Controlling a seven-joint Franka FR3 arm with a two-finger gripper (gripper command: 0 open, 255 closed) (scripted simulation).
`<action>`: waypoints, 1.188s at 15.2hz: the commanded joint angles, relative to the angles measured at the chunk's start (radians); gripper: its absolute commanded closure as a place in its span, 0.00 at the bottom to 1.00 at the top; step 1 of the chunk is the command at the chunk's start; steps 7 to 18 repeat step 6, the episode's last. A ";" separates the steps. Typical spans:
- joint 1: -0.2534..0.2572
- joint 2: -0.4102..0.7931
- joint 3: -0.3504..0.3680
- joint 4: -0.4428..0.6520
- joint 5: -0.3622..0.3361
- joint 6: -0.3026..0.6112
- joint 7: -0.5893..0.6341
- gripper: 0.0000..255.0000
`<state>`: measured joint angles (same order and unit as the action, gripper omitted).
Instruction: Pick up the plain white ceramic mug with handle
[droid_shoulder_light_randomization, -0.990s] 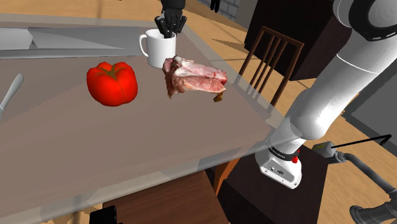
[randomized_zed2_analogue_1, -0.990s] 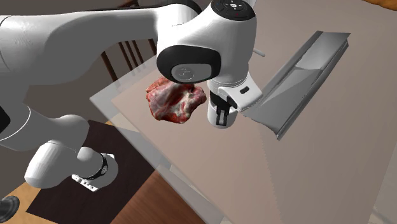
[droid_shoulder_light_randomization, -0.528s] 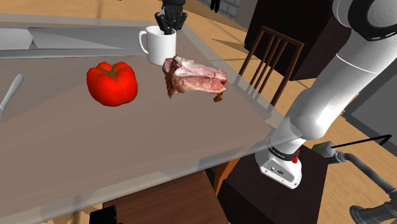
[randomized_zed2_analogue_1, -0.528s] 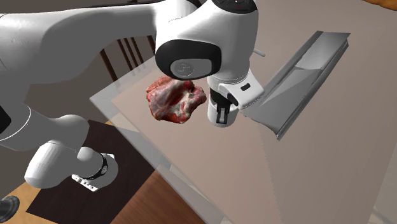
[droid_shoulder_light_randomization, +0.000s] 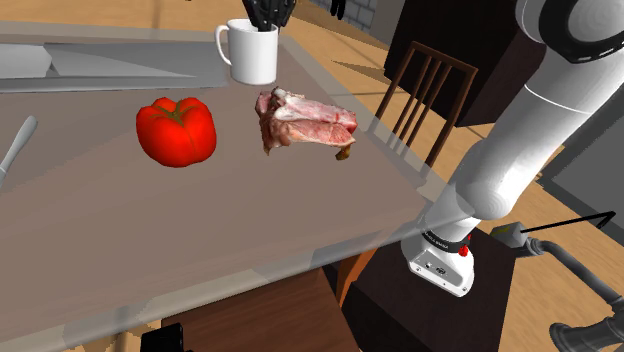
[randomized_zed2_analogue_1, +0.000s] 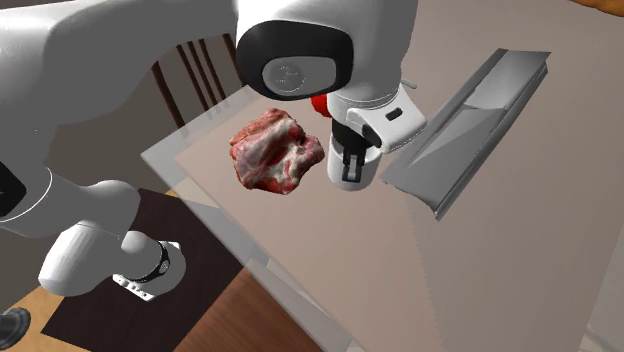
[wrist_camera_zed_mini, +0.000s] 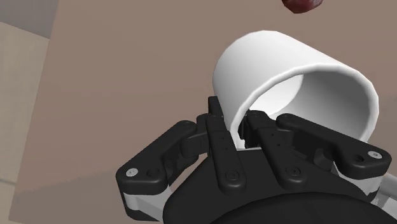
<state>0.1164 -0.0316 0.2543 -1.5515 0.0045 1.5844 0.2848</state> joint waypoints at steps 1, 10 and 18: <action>0.002 0.010 0.002 0.043 -0.003 -0.033 0.004 1.00; 0.003 0.030 0.004 0.110 -0.008 -0.081 0.007 1.00; 0.003 0.030 0.004 0.110 -0.008 -0.081 0.007 1.00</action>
